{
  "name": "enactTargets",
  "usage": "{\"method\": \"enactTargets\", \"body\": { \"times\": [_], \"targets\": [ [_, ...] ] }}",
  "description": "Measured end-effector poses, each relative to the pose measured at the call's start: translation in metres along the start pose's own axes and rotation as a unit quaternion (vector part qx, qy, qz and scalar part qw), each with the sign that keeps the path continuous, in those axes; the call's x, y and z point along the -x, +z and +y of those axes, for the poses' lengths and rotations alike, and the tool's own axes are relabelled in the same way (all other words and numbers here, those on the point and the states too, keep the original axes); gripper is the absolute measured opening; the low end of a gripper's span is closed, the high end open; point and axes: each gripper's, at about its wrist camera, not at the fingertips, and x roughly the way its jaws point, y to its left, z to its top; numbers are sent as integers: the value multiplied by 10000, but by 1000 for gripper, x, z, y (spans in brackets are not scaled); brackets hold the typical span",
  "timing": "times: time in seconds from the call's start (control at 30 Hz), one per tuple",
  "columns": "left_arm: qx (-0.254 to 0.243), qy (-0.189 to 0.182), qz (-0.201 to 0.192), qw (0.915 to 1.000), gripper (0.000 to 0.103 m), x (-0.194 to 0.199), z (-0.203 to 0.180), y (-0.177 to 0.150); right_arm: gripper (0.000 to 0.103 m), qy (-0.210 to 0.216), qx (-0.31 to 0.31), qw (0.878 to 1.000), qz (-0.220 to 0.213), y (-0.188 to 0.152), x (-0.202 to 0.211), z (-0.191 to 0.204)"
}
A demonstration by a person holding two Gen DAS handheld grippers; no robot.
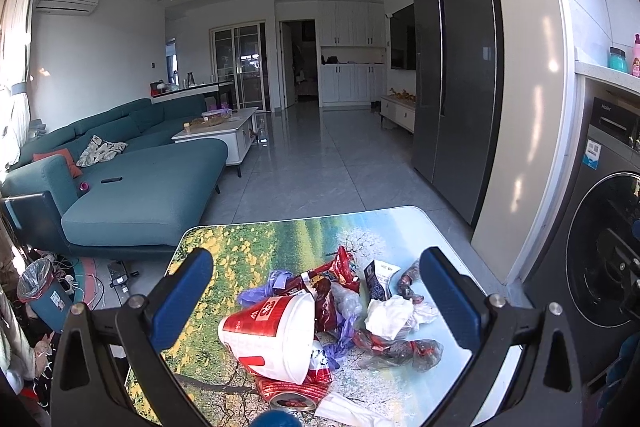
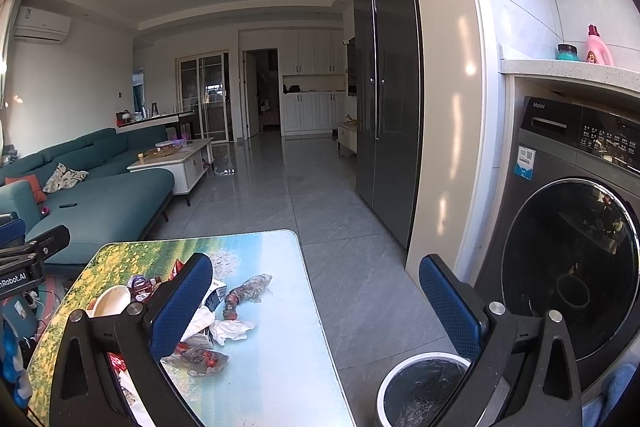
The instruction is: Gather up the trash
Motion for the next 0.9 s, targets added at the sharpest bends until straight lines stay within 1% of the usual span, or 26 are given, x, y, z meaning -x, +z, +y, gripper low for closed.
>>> {"method": "enactTargets", "body": {
  "times": [0.1, 0.2, 0.37, 0.6, 0.73, 0.9],
  "targets": [
    [-48, 37, -49, 10000, 103, 1, -1, 0, 103, -16, -19, 10000, 20, 0, -3, -1],
    [-21, -29, -76, 10000, 103, 2, -1, 0, 103, -99, 19, 9999, -11, -1, -3, 0],
    [22, -95, -122, 9999, 103, 2, 0, 1, 103, -116, 46, 9999, -27, -1, -4, 1],
    [56, 37, -229, 9997, 103, 2, 2, 2, 103, 45, 62, 10000, -37, -2, -5, 4],
    [123, -27, -221, 9997, 103, 0, 4, 1, 103, 70, 88, 9999, 3, -2, -6, 6],
    [203, -20, -417, 9989, 103, 3, 5, 1, 103, 122, 92, 9999, 67, -3, -8, 7]
  ]
}}
